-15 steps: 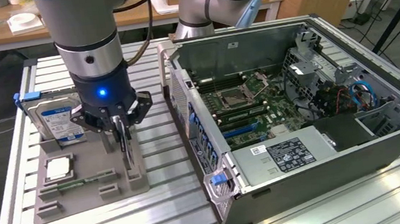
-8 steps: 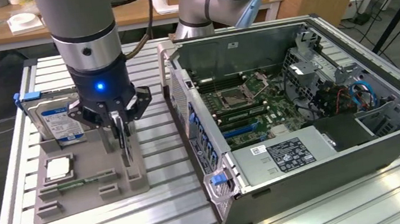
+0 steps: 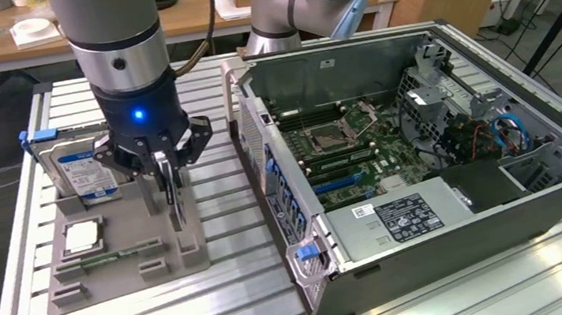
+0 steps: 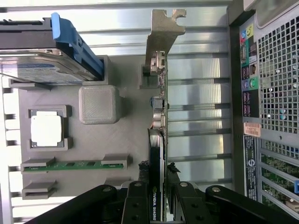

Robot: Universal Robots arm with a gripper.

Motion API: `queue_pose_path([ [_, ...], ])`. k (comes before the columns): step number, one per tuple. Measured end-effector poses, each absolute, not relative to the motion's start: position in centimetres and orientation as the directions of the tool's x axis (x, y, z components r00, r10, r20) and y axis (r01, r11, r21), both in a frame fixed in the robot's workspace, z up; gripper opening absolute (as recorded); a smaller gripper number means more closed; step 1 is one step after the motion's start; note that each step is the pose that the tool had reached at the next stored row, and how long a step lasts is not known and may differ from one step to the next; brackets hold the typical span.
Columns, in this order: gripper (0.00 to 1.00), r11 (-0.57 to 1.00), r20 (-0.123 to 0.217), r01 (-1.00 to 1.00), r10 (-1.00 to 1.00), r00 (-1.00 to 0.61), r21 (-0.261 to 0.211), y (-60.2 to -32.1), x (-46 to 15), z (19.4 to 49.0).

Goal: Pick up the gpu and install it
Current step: 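Pick up the gpu and move the gpu toward the slot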

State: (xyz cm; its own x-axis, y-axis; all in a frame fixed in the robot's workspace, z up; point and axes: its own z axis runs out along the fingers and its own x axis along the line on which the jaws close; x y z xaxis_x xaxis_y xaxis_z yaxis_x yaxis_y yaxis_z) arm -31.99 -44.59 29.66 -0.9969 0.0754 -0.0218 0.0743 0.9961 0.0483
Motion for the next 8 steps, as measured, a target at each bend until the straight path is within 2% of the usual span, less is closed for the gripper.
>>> queue_pose_path([
  [8,0.26,0.996,-0.022,0.074,0.075,-0.997,0.048,-44.59,-31.99,30.29],
])
